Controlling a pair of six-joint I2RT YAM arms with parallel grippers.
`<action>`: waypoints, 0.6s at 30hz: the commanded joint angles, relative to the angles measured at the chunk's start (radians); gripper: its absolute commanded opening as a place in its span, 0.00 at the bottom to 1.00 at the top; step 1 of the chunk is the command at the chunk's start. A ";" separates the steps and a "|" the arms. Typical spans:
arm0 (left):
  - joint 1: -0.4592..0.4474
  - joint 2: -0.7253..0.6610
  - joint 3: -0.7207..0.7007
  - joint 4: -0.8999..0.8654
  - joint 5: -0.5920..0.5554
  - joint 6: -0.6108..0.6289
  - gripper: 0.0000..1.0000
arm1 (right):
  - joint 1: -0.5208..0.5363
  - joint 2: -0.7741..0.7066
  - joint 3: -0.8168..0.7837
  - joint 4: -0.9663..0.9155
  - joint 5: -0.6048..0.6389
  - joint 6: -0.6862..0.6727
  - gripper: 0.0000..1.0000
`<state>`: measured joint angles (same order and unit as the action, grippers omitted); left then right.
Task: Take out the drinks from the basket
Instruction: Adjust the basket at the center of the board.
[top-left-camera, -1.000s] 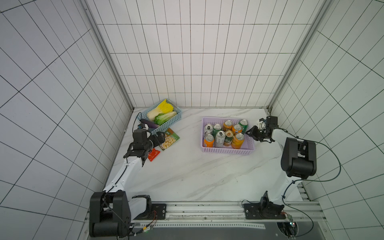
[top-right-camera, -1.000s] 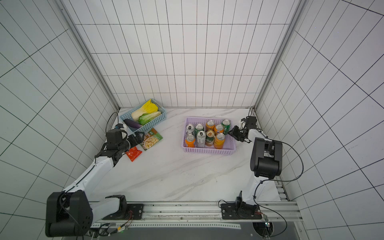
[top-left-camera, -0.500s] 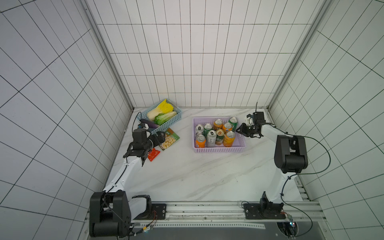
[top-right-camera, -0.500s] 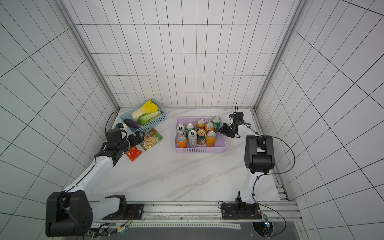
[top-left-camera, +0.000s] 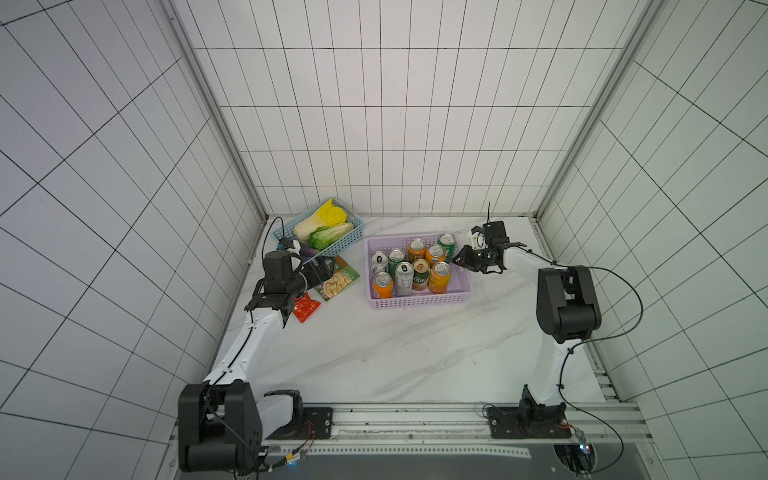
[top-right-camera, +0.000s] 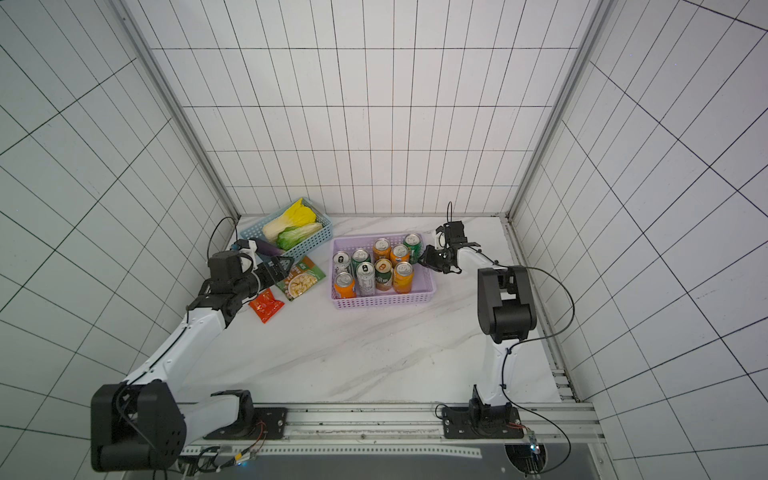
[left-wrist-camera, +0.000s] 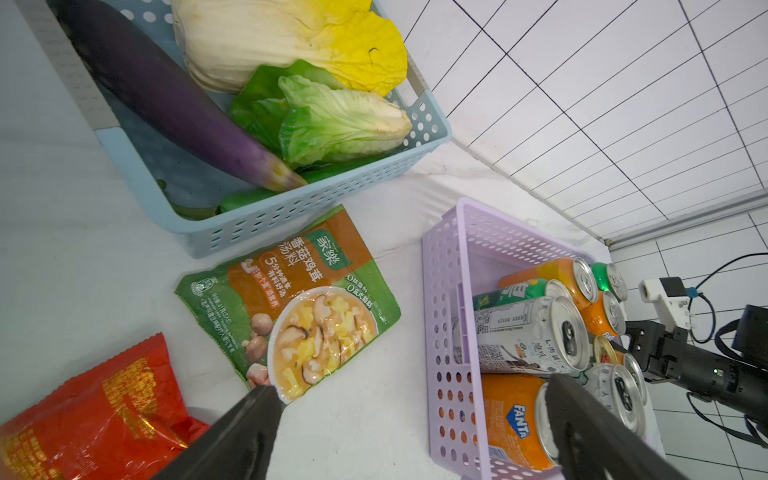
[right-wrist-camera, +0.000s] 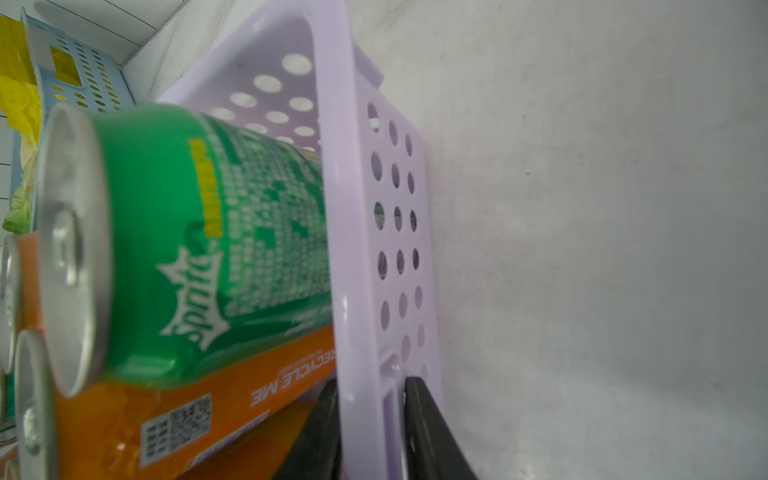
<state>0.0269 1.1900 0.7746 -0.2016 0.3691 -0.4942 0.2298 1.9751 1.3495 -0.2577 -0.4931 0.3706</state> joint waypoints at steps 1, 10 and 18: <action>-0.038 0.009 0.053 -0.029 0.043 -0.003 0.98 | 0.053 0.015 0.032 0.006 -0.092 0.017 0.29; -0.200 0.064 0.193 -0.144 -0.029 0.063 0.98 | 0.047 -0.078 -0.014 -0.007 0.059 -0.037 0.33; -0.369 0.198 0.356 -0.312 -0.204 0.189 0.98 | -0.016 -0.249 -0.088 -0.066 0.186 -0.076 0.57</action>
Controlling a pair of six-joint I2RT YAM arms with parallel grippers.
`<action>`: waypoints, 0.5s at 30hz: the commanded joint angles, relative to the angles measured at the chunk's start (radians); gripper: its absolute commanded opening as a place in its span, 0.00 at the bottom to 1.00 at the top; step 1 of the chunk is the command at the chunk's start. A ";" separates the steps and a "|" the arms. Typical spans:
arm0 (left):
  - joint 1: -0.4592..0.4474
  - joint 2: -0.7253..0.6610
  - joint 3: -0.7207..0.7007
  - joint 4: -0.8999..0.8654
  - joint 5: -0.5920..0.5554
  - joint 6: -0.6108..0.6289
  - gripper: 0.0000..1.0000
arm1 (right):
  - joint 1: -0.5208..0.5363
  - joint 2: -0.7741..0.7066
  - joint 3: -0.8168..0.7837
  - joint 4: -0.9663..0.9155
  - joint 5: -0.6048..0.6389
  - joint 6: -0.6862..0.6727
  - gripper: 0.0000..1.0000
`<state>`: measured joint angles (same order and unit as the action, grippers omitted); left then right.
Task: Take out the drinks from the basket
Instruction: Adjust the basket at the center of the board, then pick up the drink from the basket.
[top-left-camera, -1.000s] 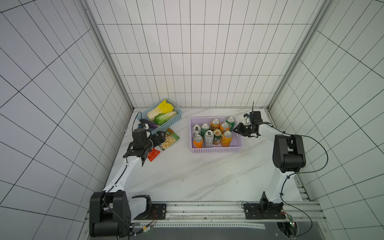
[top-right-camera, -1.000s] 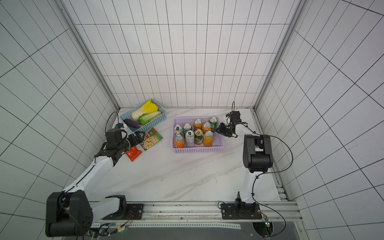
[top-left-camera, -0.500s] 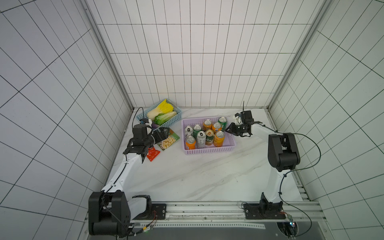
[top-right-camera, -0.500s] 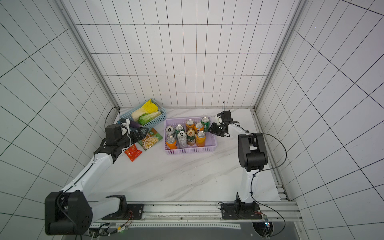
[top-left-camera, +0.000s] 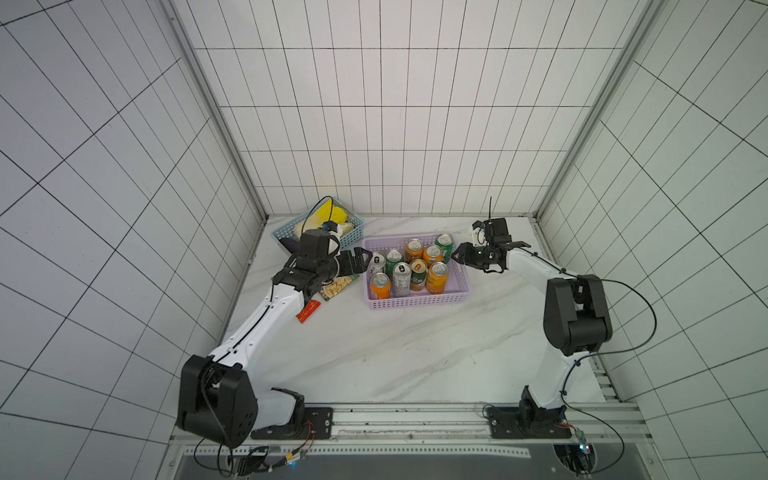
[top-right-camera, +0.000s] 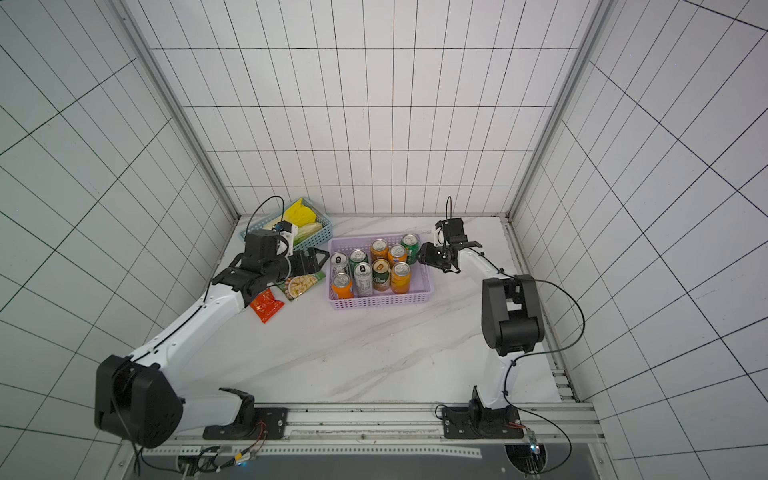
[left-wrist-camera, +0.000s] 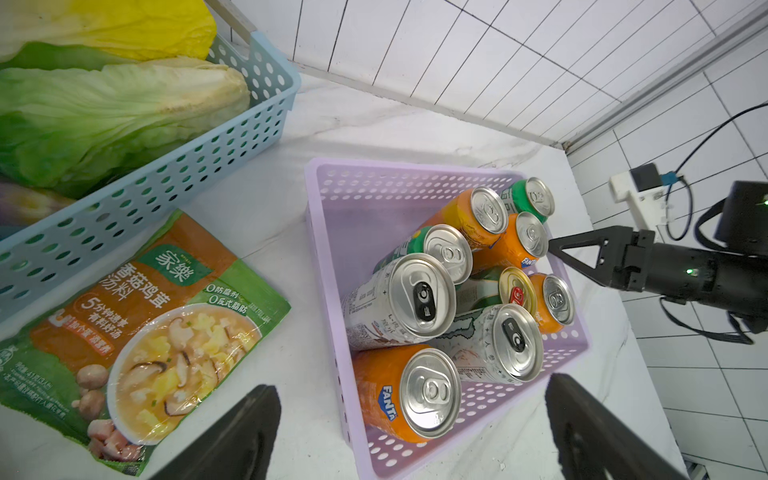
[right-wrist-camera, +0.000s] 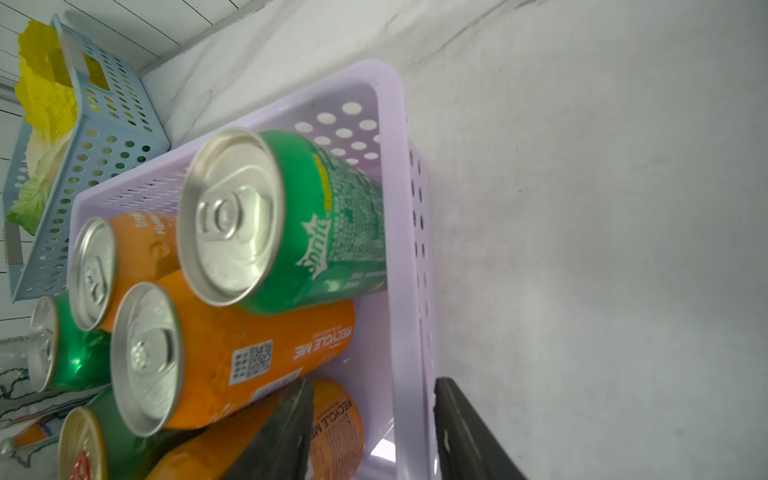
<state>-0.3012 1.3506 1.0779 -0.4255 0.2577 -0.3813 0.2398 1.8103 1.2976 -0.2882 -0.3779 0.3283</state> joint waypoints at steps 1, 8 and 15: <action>-0.060 0.060 0.076 -0.110 -0.120 0.091 0.98 | -0.037 -0.118 -0.050 -0.048 0.083 -0.041 0.60; -0.128 0.208 0.218 -0.191 -0.218 0.162 0.98 | -0.072 -0.382 -0.204 -0.093 0.178 -0.062 0.91; -0.140 0.329 0.326 -0.249 -0.252 0.214 0.97 | -0.075 -0.592 -0.344 -0.118 0.175 -0.037 0.95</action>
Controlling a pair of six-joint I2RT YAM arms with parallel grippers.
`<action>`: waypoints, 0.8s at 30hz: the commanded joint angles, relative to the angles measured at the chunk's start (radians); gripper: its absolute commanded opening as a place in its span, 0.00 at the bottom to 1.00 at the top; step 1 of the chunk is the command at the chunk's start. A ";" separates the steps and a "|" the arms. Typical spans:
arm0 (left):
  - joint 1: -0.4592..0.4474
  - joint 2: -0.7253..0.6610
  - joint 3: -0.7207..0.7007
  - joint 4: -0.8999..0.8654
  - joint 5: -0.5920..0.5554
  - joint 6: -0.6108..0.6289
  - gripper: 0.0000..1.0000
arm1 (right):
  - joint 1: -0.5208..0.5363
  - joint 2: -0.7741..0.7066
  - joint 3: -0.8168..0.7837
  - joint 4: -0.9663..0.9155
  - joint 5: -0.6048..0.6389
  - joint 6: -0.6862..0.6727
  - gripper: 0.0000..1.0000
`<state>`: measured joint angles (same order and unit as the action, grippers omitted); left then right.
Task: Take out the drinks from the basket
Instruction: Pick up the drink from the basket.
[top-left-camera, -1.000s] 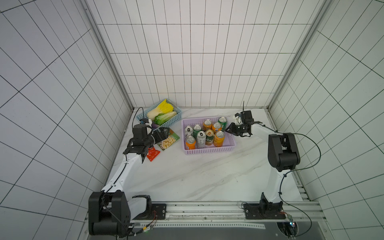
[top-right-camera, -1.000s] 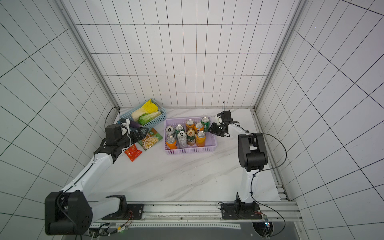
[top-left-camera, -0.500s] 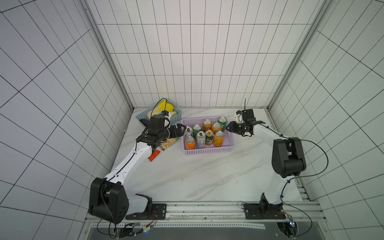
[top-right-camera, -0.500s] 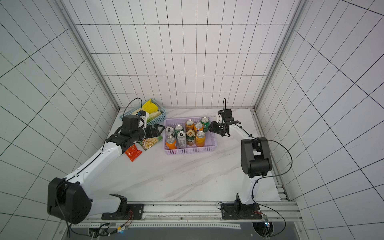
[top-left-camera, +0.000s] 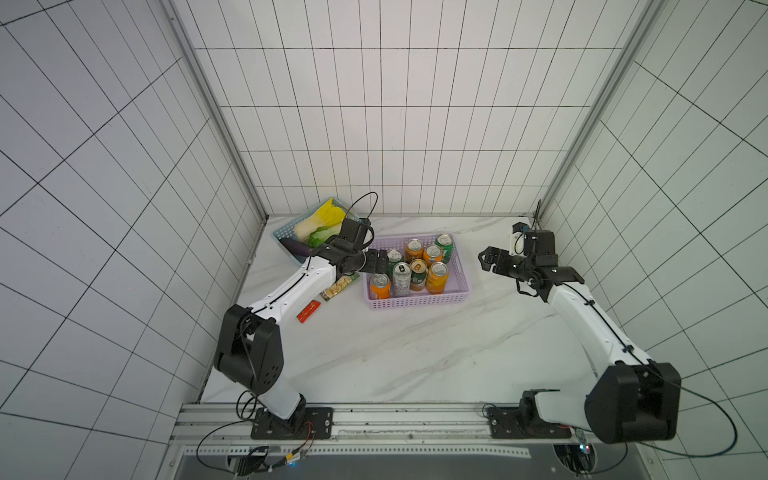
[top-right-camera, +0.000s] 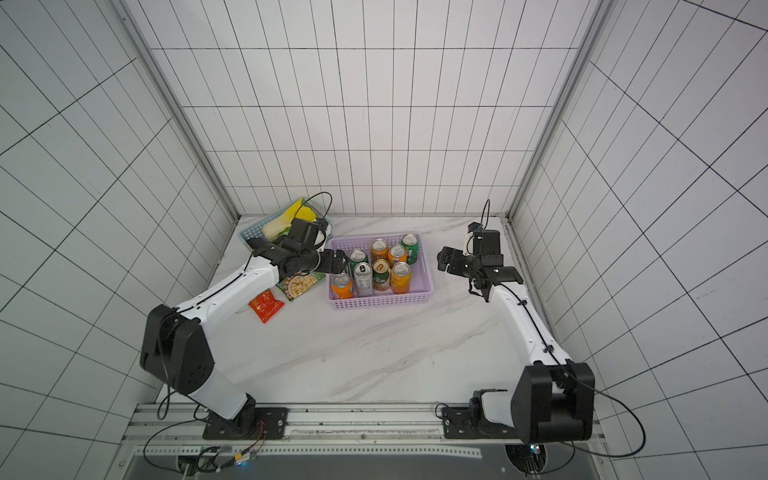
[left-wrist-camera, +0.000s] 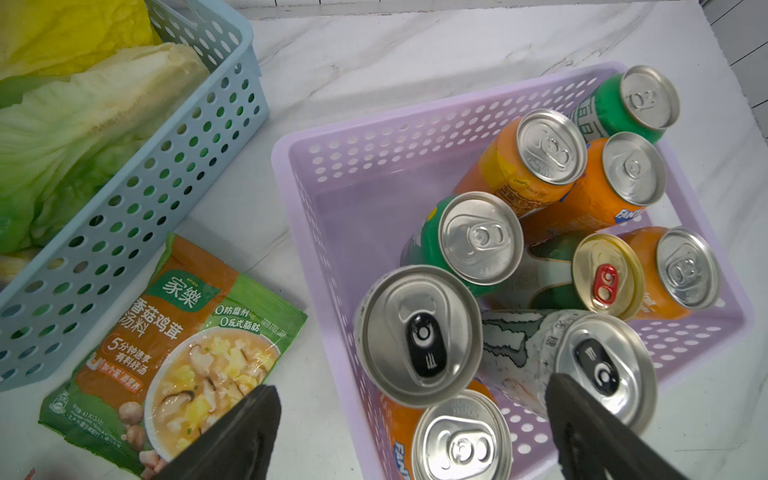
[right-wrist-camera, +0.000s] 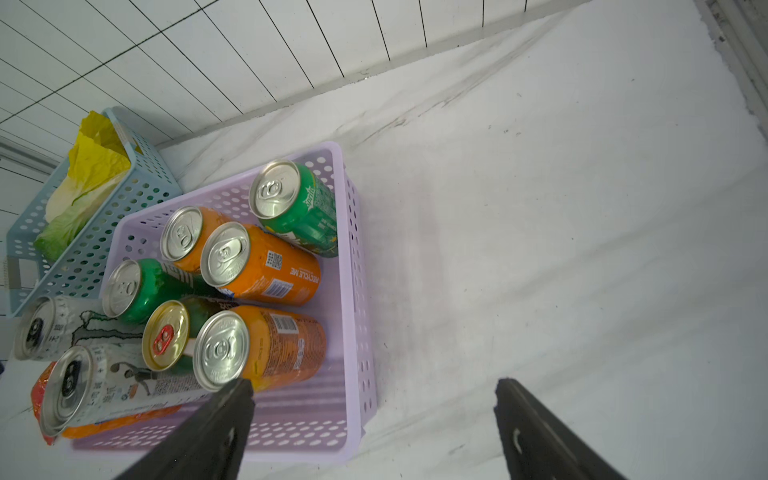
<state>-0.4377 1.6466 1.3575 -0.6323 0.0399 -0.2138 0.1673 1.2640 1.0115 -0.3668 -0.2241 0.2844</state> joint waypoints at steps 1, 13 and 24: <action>-0.005 0.051 0.063 -0.054 -0.032 0.057 0.93 | -0.003 -0.069 -0.076 -0.041 0.022 0.010 0.95; -0.028 0.223 0.252 -0.182 0.003 0.100 0.72 | -0.004 -0.140 -0.123 -0.056 0.052 -0.013 0.99; -0.073 0.309 0.352 -0.282 -0.117 0.118 0.53 | -0.005 -0.124 -0.119 -0.057 0.044 -0.030 0.99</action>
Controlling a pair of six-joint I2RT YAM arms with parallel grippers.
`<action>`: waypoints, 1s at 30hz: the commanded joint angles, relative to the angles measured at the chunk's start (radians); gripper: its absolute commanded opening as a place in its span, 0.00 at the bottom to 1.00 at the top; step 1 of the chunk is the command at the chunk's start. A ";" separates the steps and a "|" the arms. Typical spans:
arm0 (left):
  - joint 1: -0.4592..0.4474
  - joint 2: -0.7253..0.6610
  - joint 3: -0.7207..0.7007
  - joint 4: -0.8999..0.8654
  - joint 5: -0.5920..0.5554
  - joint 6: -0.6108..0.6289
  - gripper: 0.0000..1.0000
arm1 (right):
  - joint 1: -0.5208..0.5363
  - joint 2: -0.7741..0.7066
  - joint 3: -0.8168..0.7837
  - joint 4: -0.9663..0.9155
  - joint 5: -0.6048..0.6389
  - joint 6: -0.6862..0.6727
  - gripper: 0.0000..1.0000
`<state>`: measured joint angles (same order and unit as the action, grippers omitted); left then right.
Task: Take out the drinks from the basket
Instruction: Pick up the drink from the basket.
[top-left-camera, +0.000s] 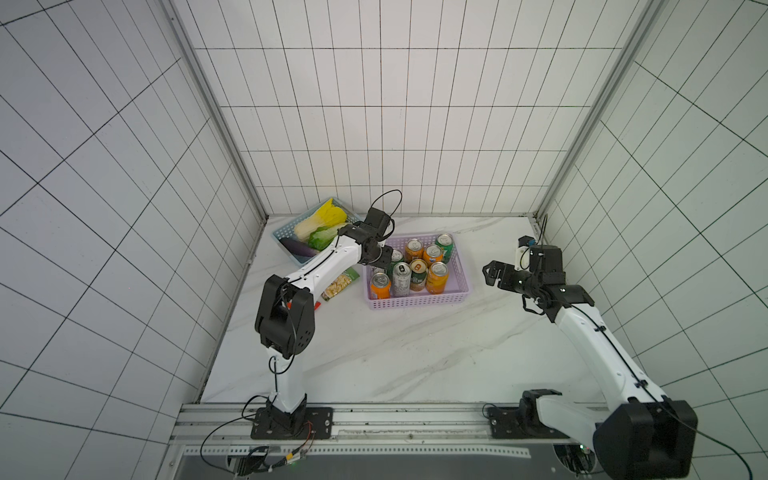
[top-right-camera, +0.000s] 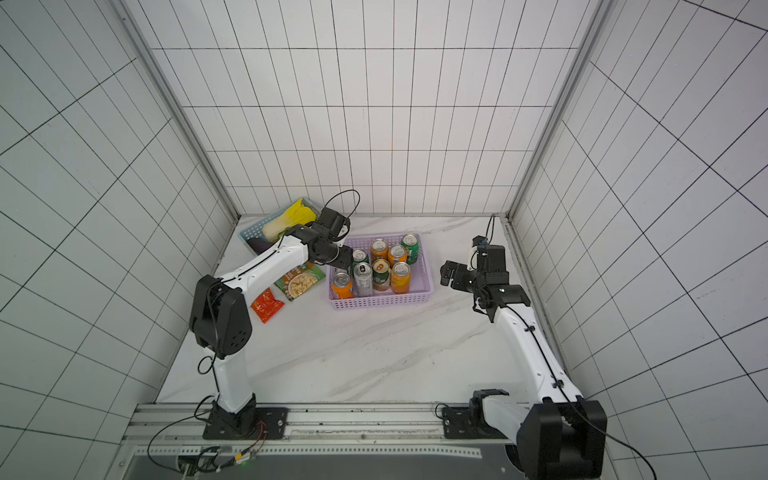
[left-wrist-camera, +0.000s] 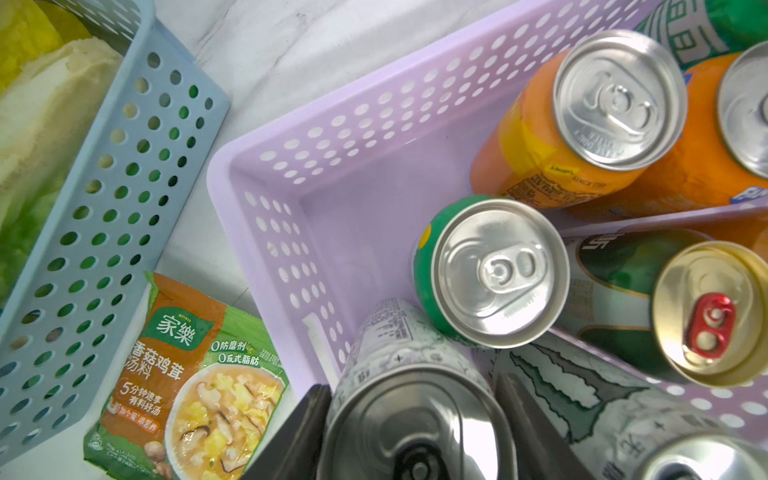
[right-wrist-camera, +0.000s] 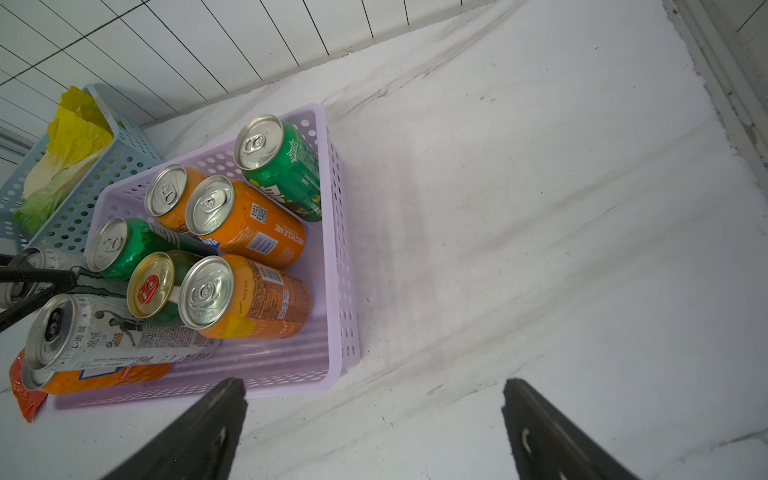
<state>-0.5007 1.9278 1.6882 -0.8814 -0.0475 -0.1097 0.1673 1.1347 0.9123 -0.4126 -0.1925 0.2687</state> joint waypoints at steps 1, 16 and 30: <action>-0.010 0.027 0.022 -0.033 -0.033 0.013 0.52 | -0.006 0.006 -0.018 -0.011 0.011 -0.014 0.99; -0.011 -0.100 0.026 -0.014 -0.078 -0.009 0.45 | -0.006 -0.001 -0.019 -0.009 0.015 -0.013 0.99; -0.010 -0.296 0.036 -0.013 -0.078 -0.024 0.43 | -0.006 -0.019 -0.015 -0.014 0.031 -0.019 0.99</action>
<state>-0.5091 1.7214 1.6924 -0.9428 -0.0978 -0.1310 0.1673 1.1347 0.9123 -0.4137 -0.1883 0.2615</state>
